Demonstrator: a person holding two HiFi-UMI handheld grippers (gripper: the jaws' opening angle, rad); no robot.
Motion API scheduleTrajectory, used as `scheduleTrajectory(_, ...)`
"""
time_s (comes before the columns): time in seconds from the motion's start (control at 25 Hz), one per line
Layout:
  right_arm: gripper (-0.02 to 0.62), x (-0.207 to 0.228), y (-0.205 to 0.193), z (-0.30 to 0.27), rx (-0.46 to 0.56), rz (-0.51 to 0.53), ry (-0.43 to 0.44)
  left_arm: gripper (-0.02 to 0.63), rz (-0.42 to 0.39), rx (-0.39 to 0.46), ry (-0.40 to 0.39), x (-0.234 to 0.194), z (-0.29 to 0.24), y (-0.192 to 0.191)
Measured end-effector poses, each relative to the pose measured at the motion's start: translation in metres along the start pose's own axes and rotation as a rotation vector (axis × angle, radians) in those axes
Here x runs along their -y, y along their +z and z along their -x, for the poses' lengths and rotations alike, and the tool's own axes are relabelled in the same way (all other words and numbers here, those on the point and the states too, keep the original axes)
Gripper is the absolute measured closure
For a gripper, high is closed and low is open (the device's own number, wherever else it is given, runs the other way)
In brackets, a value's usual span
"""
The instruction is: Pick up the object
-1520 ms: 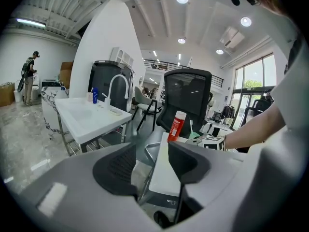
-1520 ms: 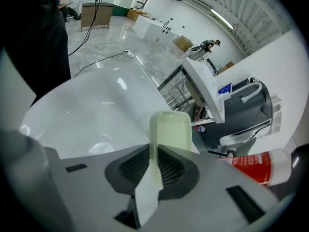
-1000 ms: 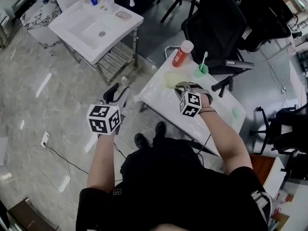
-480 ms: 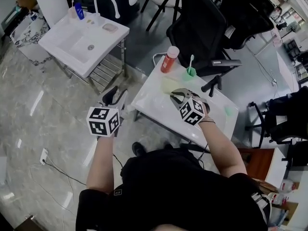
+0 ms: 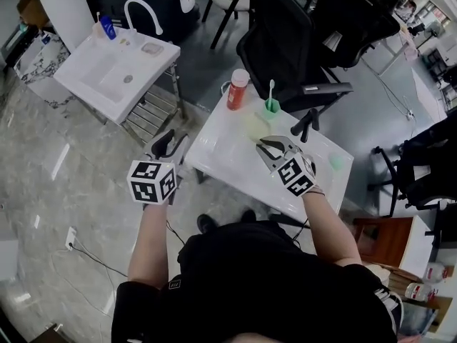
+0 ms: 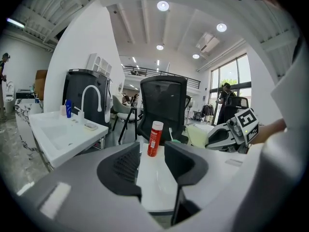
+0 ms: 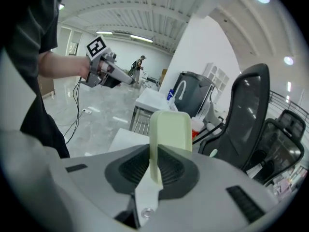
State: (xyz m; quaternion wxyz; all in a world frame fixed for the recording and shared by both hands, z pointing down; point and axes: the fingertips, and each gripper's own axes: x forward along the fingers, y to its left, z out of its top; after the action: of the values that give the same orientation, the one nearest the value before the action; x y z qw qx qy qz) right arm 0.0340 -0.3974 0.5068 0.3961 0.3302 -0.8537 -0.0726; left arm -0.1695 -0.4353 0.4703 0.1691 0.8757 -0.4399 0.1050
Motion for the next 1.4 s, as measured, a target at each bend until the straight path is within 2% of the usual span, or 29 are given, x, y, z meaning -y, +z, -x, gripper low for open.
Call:
scheduleTrajectory(0.44,0.535,0.045,-0.023,0.083,0.221,-0.218,-0.059,0.449,-0.053,0.033,0.024,0.06,-0.029,0.034)
scheduleTrajectory(0.72,0.535,0.085,-0.021,0.142,0.467,-0.428,-0.077,0.456,-0.088,0.046,0.014,0.088,-0.04,0.057)
scheduleTrajectory(0.92,0.537,0.105,-0.02,0.169,0.559,-0.473,-0.12,0.459,-0.11,0.061,0.006,0.098,-0.044,0.068)
scheduleTrajectory(1.4,0.537,0.103,-0.009,0.168,0.587,-0.497,-0.113,0.468,-0.13,0.088,0.004,0.097,-0.038,0.079)
